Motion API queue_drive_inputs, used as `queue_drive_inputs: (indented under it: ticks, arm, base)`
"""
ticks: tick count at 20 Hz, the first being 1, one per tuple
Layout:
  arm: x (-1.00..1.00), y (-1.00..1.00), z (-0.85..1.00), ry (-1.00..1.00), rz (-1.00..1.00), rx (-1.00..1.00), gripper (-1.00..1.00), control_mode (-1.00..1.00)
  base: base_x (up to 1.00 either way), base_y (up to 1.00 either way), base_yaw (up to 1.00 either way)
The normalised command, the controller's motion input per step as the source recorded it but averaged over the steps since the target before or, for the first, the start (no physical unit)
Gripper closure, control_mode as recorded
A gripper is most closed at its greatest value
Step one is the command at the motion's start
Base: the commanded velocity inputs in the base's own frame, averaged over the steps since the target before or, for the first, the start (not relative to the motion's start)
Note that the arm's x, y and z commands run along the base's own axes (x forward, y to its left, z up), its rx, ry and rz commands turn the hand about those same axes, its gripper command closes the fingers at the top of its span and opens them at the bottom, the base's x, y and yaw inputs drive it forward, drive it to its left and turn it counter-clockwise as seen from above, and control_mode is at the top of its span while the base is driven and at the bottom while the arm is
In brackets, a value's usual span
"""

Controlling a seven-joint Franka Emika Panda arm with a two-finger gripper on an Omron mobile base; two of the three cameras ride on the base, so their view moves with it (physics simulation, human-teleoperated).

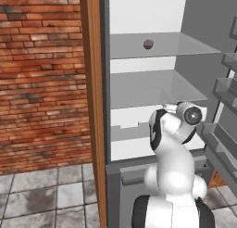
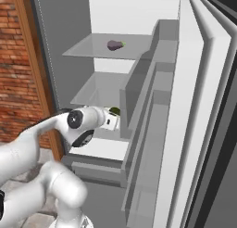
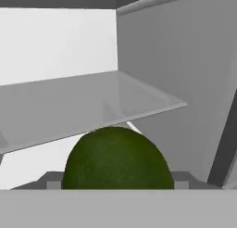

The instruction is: Place the cold items (eggplant and lime) from the fridge in one tupperware on the dining counter. Place the warm items (hot dog and kebab skewer) in the stove area in another tupperware.

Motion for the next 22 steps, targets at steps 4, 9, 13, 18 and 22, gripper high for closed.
queue_drive_inputs:
  ticks: [4,9,13,18,22]
  arm:
    - [-0.57,0.0,0.98,0.24,-0.09,0.09,1.0,-1.0]
    - [-0.77,0.04,0.62,0.13,-0.03,0.09,1.0,-1.0]
    - [-0.97,0.29,0.06,0.0,0.0,0.05,1.0,-1.0]
    - [-0.84,0.47,0.01,0.0,0.05,0.0,1.0,-1.0]
    - [-0.35,0.57,0.01,0.04,0.04,-0.06,1.0,-1.0]
  base:
    - [0.0,0.0,0.0]
    - [0.0,0.0,0.0]
    - [0.0,0.0,0.0]
    - [0.0,0.0,0.0]
    - [0.0,0.0,0.0]
